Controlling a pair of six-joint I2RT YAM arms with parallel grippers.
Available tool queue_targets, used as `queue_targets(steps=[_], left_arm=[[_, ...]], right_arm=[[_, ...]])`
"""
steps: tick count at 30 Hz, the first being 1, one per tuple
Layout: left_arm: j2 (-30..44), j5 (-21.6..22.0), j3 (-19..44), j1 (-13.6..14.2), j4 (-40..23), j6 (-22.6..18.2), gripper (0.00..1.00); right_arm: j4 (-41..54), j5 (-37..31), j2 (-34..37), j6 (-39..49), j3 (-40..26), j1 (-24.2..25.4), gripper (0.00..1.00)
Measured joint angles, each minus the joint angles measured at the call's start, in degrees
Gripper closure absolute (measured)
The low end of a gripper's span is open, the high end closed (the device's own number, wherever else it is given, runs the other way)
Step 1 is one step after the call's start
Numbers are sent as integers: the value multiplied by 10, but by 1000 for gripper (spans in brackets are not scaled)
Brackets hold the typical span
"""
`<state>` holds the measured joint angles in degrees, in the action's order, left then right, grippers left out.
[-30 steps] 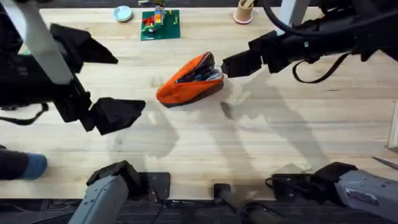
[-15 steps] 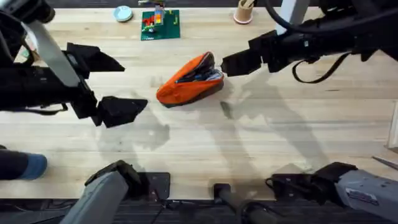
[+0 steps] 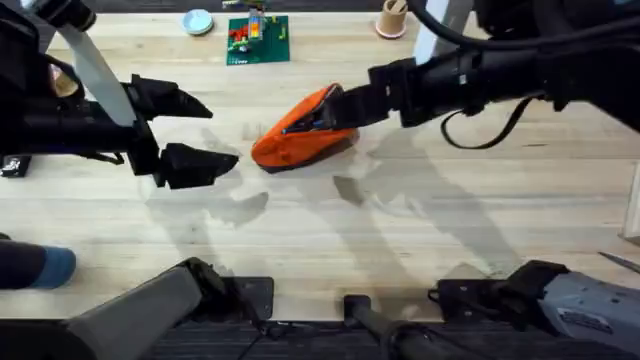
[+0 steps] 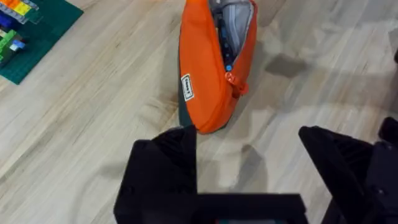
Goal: Unzip the bag, pick up the pens from the table one at a time and place them inside, then zip the bag closed.
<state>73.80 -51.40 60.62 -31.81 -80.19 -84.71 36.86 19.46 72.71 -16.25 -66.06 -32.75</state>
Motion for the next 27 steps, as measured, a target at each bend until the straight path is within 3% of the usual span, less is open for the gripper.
queue_targets(steps=[12,19,27], left_arm=[[5,17,0,0,23,-5,7],[5,17,0,0,23,-5,7],[5,17,0,0,23,-5,8]], right_arm=[[-7,0,0,-232,0,-51,5],[-32,0,37,-271,-4,-99,5],[-59,0,100,-280,-4,-122,5]])
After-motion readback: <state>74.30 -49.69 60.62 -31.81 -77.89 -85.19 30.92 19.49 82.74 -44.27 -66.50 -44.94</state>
